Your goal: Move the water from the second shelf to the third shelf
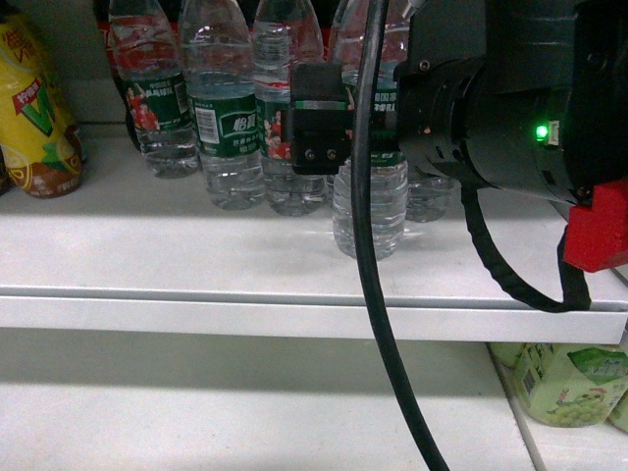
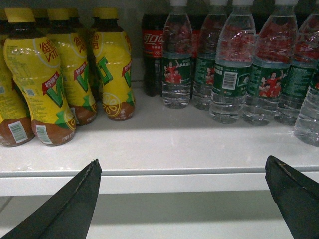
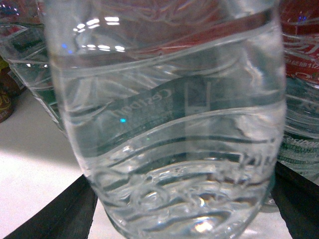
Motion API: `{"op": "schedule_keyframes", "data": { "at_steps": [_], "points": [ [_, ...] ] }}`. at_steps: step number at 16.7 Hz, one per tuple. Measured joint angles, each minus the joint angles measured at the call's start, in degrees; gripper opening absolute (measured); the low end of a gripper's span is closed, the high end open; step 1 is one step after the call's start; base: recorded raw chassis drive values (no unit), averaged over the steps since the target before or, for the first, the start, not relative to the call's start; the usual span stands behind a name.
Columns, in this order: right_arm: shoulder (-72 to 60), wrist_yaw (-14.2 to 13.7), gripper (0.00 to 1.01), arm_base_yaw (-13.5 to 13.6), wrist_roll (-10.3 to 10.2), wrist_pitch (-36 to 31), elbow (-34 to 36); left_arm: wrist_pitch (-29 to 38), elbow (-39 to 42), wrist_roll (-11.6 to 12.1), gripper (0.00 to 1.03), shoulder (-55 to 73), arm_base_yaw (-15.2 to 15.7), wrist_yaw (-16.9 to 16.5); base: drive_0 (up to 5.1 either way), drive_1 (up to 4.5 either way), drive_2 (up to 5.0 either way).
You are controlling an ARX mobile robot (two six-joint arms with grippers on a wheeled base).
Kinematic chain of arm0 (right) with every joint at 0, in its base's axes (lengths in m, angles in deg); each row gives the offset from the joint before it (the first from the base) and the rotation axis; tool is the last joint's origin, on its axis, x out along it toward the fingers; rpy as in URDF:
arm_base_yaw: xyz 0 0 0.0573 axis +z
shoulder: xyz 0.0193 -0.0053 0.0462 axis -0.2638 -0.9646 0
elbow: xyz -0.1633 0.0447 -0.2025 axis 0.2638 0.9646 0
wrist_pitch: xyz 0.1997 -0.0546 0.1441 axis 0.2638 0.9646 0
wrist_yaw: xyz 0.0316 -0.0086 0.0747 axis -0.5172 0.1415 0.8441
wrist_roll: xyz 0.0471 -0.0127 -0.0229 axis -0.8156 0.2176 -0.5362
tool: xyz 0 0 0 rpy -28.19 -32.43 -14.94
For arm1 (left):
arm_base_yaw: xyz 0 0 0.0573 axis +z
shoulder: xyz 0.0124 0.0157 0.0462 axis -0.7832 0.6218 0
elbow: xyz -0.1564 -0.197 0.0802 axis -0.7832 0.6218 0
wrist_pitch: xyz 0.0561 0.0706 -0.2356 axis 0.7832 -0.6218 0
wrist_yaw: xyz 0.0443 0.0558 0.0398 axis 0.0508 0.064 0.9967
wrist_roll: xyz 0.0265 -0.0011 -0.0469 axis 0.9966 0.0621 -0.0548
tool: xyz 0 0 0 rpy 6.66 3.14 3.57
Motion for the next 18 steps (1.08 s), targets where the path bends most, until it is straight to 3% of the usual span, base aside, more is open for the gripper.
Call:
{"op": "schedule_keyframes", "data": {
  "at_steps": [6,11,15,18],
  "points": [
    [-2.10,-0.94,0.95,1.11,0.66,-0.83,-1.18,0.00,0.00,0.00,0.98,0.00,0.00,-0.02,0.0,0.00,0.0],
    [-0.74,-1.70,0.43,1.18,0.70,-1.03,-0.07,0.00,0.00,0.00,0.98,0.00,0.00,-0.02,0.0,0.00,0.0],
    [6.88,0.22,0.40,1.73,0.90,0.68,7.23,0.00,0.00,0.00,0.98,0.00,0.00,-0.02,0.0,0.00,0.0],
    [14.53,0.83,0.40,-0.57,1.64,0.83,14.01,0.00,0.00,0.00,0.98,0.00,0.00,0.00,0.0,0.00,0.0]
  ]
}}
